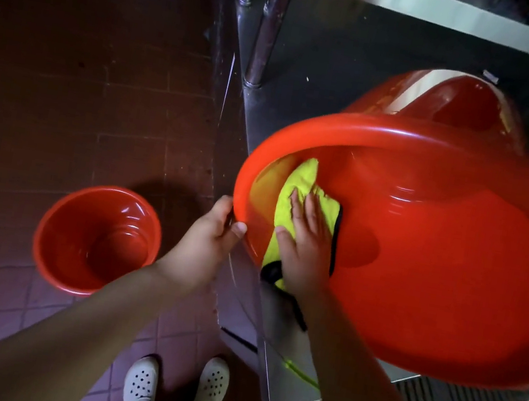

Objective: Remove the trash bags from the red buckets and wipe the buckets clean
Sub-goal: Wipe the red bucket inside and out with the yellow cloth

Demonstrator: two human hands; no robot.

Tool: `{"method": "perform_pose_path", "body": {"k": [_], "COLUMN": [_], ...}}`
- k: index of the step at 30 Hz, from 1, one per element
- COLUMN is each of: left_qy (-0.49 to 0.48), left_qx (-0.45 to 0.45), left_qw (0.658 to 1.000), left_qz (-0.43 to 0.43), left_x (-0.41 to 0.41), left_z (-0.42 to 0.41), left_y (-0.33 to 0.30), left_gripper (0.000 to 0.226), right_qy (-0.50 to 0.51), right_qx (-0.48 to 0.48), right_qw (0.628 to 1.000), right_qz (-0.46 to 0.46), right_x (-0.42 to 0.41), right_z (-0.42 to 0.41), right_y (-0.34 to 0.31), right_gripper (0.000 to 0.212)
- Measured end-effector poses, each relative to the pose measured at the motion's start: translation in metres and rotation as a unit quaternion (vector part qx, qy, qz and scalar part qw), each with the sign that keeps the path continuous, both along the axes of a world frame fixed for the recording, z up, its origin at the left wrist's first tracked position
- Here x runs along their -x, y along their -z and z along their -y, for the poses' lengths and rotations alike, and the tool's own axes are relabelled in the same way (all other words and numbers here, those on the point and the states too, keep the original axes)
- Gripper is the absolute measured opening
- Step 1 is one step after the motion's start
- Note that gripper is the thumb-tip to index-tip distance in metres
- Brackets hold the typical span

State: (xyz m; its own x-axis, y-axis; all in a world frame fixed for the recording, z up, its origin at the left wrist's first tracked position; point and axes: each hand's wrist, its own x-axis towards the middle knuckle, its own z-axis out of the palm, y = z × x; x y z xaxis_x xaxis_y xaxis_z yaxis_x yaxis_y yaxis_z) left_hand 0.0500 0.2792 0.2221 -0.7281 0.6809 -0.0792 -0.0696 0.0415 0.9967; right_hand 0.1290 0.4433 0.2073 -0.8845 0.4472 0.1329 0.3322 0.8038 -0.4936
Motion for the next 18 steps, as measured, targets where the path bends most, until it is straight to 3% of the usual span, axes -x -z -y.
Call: {"method": "perform_pose_path", "body": {"k": [4,8,11,15,18], "left_qy": [-0.018,-0.012,-0.025,-0.075,-0.087], "left_qx": [0.013,-0.016,-0.042,-0.013,0.005], "left_qw": [0.995,0.99,0.998,0.989,0.981], "left_qz": [-0.099,-0.138,-0.047,0.124,0.171], "left_x": [0.02,0.034,0.034,0.018,0.007], "left_z": [0.001,0.004,0.005,0.01,0.011], "left_y": [-0.021,-0.045,-0.041,-0.012,-0.004], "left_gripper": [0.01,0.015,0.013,0.014,0.012], "right_qy": [0.028,0.065,0.081,0.097,0.137], "right_qx": [0.005,-0.042,-0.089,-0.074,-0.05], "right_qw": [0.999,0.99,0.976,0.966,0.968], "right_qz": [0.023,0.119,0.18,0.227,0.206], "right_x": [0.028,0.042,0.046,0.055,0.052], "right_z": [-0.046,-0.105,-0.118,-0.108,-0.077], "right_y": [-0.001,-0.005,0.0,-0.001,-0.002], "right_gripper": [0.063,0.064,0.056,0.057,0.058]}}
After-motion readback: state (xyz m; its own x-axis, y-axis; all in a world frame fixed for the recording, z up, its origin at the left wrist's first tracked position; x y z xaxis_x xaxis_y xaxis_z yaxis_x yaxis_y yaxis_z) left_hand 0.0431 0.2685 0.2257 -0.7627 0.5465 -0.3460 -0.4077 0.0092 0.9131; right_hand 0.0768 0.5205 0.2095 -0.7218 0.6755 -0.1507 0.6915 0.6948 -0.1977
